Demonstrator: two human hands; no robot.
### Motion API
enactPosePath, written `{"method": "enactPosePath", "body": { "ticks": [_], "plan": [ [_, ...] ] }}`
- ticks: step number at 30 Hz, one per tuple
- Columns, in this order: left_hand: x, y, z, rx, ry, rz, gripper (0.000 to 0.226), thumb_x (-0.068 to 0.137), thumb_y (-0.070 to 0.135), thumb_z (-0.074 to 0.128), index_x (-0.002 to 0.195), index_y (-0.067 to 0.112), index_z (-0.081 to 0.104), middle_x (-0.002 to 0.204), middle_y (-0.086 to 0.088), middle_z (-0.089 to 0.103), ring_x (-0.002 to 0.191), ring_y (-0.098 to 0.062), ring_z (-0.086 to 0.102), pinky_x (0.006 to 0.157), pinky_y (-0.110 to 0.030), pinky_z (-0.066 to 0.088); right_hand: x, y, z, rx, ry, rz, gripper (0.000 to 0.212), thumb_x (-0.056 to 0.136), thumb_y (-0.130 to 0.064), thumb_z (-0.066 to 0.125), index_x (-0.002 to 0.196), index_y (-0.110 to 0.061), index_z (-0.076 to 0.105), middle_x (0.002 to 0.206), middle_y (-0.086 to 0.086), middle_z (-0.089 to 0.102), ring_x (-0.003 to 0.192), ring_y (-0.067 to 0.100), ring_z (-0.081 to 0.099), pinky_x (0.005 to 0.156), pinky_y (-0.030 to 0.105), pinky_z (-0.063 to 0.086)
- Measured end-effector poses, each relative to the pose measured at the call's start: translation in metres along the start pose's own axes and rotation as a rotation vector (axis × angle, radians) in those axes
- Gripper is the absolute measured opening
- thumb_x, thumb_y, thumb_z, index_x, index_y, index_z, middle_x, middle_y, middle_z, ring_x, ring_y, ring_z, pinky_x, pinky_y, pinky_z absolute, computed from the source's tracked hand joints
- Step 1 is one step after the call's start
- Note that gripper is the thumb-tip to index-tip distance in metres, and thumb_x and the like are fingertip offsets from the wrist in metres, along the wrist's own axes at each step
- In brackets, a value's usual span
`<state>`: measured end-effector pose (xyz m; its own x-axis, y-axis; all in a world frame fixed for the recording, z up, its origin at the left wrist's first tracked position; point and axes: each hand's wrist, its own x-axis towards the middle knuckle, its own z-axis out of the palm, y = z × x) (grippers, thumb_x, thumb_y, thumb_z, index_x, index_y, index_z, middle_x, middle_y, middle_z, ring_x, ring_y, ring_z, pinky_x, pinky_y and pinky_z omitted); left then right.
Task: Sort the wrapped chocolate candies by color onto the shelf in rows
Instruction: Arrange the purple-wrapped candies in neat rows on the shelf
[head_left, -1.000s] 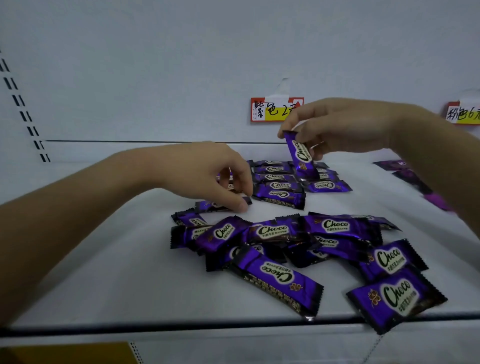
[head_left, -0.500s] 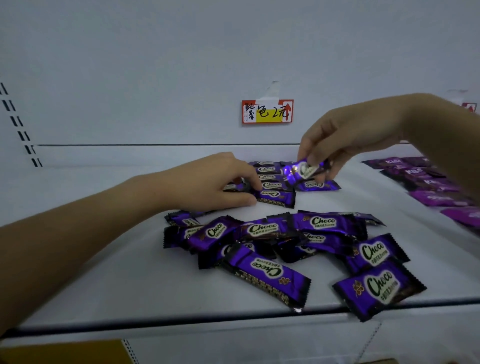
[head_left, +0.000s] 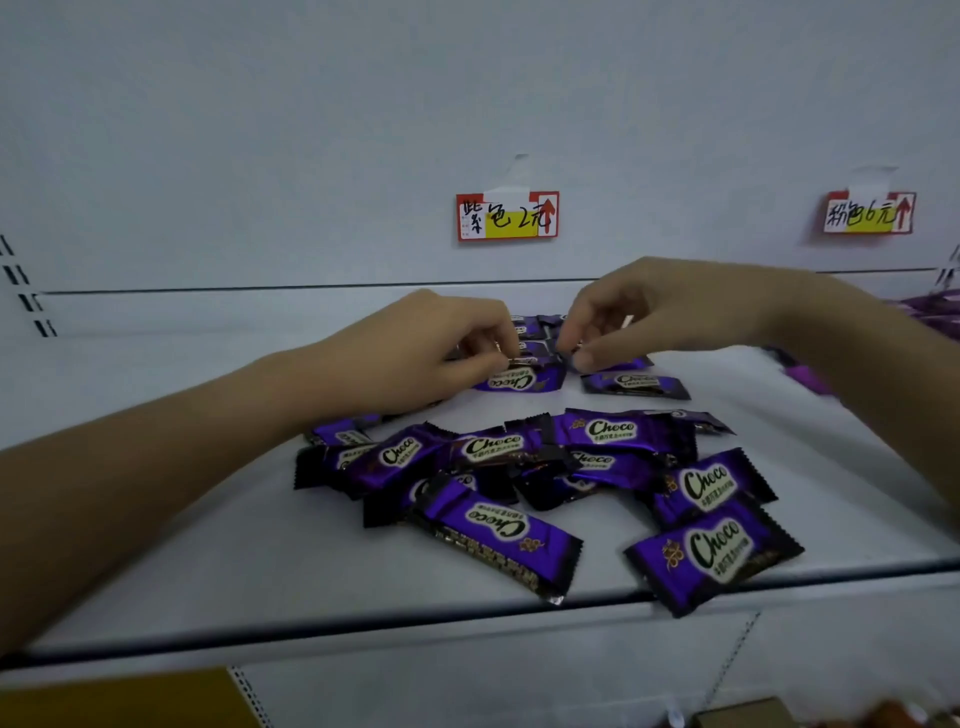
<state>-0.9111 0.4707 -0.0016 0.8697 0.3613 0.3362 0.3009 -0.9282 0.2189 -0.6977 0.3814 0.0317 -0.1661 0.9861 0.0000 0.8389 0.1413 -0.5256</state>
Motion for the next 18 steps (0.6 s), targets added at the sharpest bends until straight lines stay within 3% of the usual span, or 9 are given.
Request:
{"method": "enactPosePath", "body": {
  "ticks": [4,6,9,13,15,18],
  "plan": [
    [0.003,0.001,0.002,-0.084,0.047,-0.034,0.006,0.09,0.024,0.061,0.088,0.029,0.06,0.081,0.014,0.066,0.074,0.008,0.058,0.069,-0.011,0.044,0.008,-0.004,0.014,0.049,0.029,-0.07,0.017,0.08,-0.018,0.073,0.096,-0.017,0.068,0.083,-0.005,0.071,0.065,-0.002,0.06,0.06,0.008,0.042],
    [0.005,-0.003,0.004,-0.017,0.044,-0.004,0.004,0.09,0.024,0.062,0.089,0.027,0.063,0.083,0.013,0.063,0.075,0.003,0.055,0.069,-0.011,0.04,0.01,-0.003,0.019,0.058,0.015,-0.07,0.014,0.082,-0.011,0.071,0.095,-0.014,0.067,0.082,-0.001,0.072,0.064,0.0,0.061,0.061,0.012,0.045],
    [0.005,-0.004,-0.003,0.128,-0.001,0.032,0.007,0.089,0.028,0.062,0.091,0.027,0.068,0.085,0.012,0.058,0.08,-0.003,0.048,0.074,-0.019,0.038,0.012,0.002,0.023,-0.021,0.025,-0.07,0.012,0.083,-0.018,0.07,0.094,-0.021,0.067,0.08,-0.003,0.071,0.063,0.002,0.058,0.063,0.017,0.046],
    [-0.01,-0.01,-0.043,0.085,-0.233,-0.147,0.012,0.08,0.04,0.069,0.08,0.031,0.062,0.077,0.016,0.063,0.072,-0.002,0.055,0.061,-0.011,0.041,0.01,0.003,0.024,-0.077,0.106,-0.117,0.011,0.082,-0.028,0.07,0.093,-0.028,0.07,0.082,-0.013,0.066,0.059,0.003,0.05,0.059,0.016,0.042],
    [-0.017,-0.015,-0.056,0.129,-0.378,-0.258,0.019,0.075,0.047,0.072,0.082,0.032,0.062,0.082,0.016,0.067,0.073,0.001,0.058,0.063,-0.015,0.044,0.009,-0.001,0.027,-0.056,0.117,-0.134,0.015,0.08,-0.031,0.07,0.095,-0.029,0.07,0.077,-0.023,0.063,0.059,0.002,0.048,0.06,0.016,0.042],
    [-0.018,-0.017,-0.058,0.167,-0.453,-0.305,0.016,0.075,0.045,0.073,0.083,0.034,0.064,0.086,0.016,0.068,0.074,0.004,0.059,0.069,-0.019,0.046,0.011,-0.005,0.033,-0.129,0.088,-0.156,0.018,0.082,-0.028,0.07,0.101,-0.029,0.069,0.073,-0.029,0.062,0.064,-0.002,0.051,0.063,0.01,0.039]
  ]
}}
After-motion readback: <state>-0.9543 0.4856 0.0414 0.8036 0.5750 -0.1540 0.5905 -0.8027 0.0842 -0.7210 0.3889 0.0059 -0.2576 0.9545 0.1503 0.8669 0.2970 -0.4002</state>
